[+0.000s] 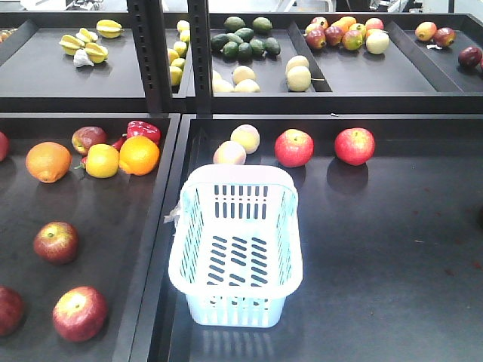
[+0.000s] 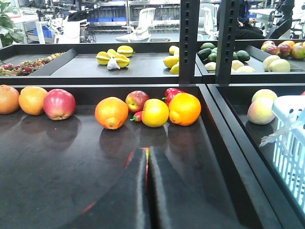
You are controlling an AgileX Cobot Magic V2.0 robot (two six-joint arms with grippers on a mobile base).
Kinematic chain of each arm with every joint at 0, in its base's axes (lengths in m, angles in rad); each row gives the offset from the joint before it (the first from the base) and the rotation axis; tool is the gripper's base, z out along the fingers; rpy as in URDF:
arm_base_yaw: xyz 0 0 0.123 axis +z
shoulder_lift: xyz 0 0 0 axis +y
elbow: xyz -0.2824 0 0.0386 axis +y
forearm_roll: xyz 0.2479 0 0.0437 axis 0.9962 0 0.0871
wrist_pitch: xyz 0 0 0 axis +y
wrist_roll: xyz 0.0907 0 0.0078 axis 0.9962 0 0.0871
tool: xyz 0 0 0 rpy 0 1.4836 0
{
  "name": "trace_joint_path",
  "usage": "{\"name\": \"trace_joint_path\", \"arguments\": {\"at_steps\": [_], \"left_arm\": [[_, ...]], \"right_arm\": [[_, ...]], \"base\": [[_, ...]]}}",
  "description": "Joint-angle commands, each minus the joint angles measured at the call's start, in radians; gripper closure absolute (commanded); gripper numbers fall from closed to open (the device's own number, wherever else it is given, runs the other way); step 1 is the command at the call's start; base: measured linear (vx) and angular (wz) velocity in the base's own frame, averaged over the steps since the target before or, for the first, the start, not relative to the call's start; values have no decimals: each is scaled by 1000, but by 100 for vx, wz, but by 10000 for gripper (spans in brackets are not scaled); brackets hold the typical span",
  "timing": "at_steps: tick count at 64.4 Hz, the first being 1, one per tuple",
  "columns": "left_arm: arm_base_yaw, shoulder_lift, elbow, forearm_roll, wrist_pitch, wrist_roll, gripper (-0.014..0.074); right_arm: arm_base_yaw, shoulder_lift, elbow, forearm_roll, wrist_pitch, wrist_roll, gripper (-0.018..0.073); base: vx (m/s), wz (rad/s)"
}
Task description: Pick three apples into basket with both arms
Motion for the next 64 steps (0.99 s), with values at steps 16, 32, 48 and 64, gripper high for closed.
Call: {"name": "trace_joint_path", "arguments": {"at_steps": [16,32,48,64], "left_arm": [[0,-22,23,-7,-70,-3,603],[0,-22,23,-7,-76,-3,603],[0,-22,23,-296,-105,-349,603],[0,-22,22,-476,-106,-478,603]], "right_arm": [[-1,-8,10,-11,-73,-4,563],[-1,-8,10,-11,-73,-4,563],[-1,-8,10,-11,-73,-4,563],[-1,-8,10,-11,-73,-4,563]], "base": [[0,0],[0,0],[0,0],[0,0]]}}
